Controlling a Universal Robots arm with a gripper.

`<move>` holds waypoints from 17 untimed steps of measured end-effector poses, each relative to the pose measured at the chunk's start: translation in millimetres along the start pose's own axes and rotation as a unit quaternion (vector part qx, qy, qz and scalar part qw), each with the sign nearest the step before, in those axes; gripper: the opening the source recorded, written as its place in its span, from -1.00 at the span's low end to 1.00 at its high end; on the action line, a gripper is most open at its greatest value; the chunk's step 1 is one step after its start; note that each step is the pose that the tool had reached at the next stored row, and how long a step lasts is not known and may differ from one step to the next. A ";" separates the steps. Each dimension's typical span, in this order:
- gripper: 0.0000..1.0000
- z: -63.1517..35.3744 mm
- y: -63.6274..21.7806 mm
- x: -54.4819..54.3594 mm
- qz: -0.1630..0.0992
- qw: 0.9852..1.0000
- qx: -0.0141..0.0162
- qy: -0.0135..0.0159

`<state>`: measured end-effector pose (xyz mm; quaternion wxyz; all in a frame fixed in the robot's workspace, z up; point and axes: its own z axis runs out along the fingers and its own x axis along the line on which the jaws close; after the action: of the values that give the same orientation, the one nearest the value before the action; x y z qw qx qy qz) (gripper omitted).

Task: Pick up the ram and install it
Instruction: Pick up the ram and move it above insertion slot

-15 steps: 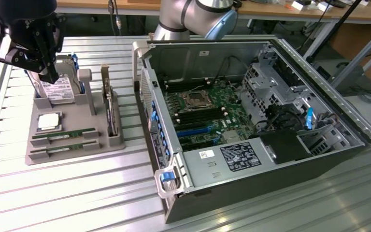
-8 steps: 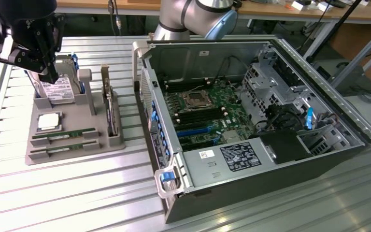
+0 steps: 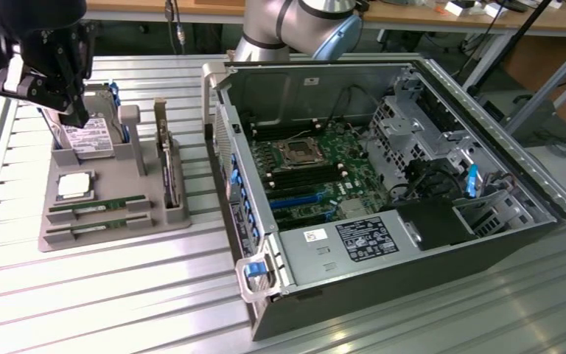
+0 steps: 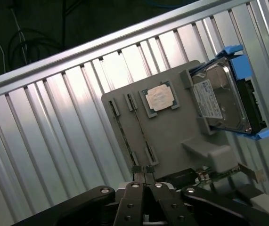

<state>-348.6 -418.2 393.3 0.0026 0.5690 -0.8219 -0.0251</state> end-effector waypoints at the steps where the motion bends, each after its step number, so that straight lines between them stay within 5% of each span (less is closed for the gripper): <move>1: -0.80 0.0 0.0 0.0 -0.005 1.000 0.000 0.000; 12: -0.80 0.0 0.0 0.0 -0.064 0.998 -0.002 0.003; 17: -0.80 0.0 0.0 0.0 -0.092 0.996 -0.002 0.004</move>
<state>-348.6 -418.2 393.3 0.0049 0.6424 -0.7659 -0.0247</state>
